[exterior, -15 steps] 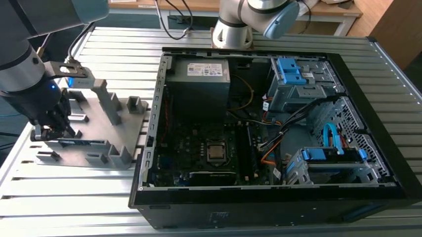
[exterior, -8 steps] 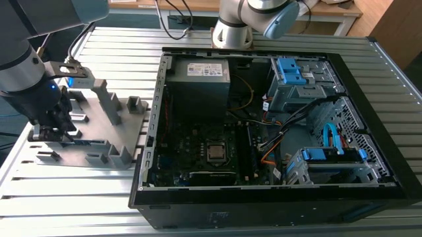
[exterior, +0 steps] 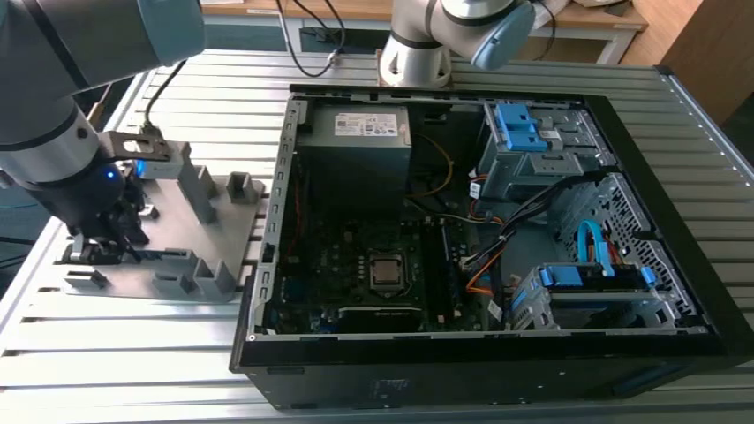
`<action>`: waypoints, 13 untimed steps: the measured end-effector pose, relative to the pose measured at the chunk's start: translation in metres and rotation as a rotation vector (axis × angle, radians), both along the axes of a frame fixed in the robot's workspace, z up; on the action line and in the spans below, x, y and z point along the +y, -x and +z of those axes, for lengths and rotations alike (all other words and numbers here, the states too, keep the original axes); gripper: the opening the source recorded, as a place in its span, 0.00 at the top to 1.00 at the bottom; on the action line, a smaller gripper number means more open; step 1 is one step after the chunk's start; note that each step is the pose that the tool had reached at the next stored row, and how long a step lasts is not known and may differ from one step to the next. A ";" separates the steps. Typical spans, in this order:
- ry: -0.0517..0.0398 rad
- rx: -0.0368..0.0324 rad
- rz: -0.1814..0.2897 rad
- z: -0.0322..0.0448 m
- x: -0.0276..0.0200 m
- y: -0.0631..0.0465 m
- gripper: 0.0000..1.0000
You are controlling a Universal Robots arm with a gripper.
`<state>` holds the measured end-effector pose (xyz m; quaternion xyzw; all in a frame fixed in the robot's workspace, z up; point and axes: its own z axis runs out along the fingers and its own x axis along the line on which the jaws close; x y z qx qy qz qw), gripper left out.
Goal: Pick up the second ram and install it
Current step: 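Pick up the second ram and move it above second insertion slot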
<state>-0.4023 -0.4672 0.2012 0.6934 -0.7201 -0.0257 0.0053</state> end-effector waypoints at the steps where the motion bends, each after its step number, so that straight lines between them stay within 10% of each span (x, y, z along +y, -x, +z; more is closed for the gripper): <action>1: 0.0001 0.0001 0.000 -0.0007 0.0000 0.000 0.65; 13: -0.0013 0.0002 0.000 -0.0075 0.0000 0.002 0.65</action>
